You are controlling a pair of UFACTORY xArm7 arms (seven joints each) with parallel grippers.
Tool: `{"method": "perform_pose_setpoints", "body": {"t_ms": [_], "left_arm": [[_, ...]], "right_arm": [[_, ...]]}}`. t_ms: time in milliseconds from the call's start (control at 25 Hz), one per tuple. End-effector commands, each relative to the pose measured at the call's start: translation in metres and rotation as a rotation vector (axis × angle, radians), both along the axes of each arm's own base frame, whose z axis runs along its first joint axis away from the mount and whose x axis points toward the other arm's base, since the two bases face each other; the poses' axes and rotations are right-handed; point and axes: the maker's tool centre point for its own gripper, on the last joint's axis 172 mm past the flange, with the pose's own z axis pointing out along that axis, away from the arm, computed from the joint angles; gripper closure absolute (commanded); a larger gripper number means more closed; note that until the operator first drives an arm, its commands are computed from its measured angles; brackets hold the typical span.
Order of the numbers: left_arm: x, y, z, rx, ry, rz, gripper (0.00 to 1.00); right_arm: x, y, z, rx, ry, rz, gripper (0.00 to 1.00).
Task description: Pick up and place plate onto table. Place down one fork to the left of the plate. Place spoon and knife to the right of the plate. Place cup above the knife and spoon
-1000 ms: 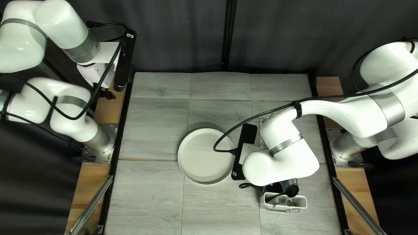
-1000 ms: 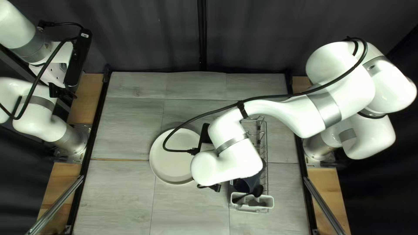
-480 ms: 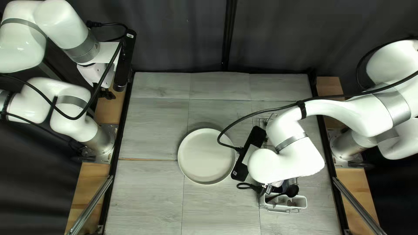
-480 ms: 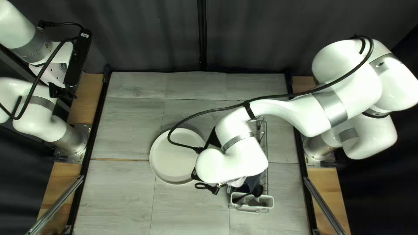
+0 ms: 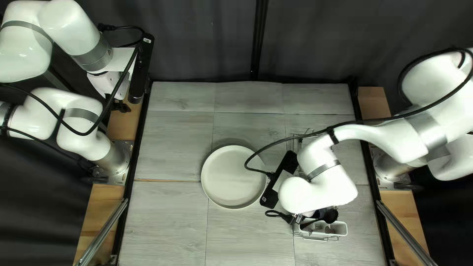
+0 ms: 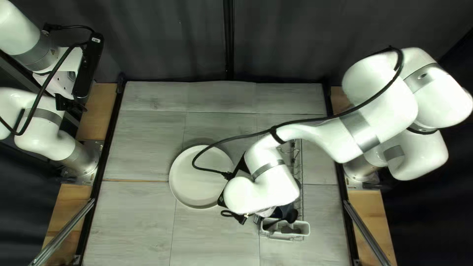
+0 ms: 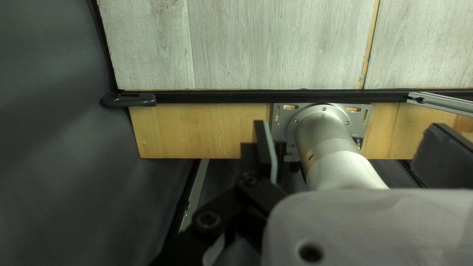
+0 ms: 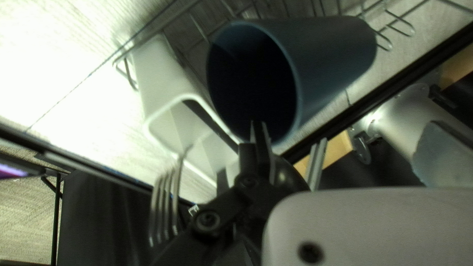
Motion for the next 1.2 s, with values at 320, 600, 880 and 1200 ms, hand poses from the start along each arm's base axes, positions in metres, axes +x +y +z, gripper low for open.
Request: {"method": "perform_pose_setpoints", "body": {"t_ms": [320, 600, 880, 1200], "left_arm": [[0.0, 0.0, 0.0, 0.0, 0.0, 0.0, 0.0], [0.0, 0.0, 0.0, 0.0, 0.0, 0.0, 0.0], [0.0, 0.0, 0.0, 0.0, 0.0, 0.0, 0.0], [0.0, 0.0, 0.0, 0.0, 0.0, 0.0, 0.0]], "right_arm": [[-0.011, -0.007, -0.012, -0.057, -0.027, 0.002, 1.0], [-0.011, -0.021, 0.071, -0.128, -0.087, -0.012, 1.0], [0.003, -0.056, 0.148, -0.139, -0.137, -0.027, 1.0], [0.062, -0.111, 0.172, 0.026, -0.156, 0.107, 1.0]]}}
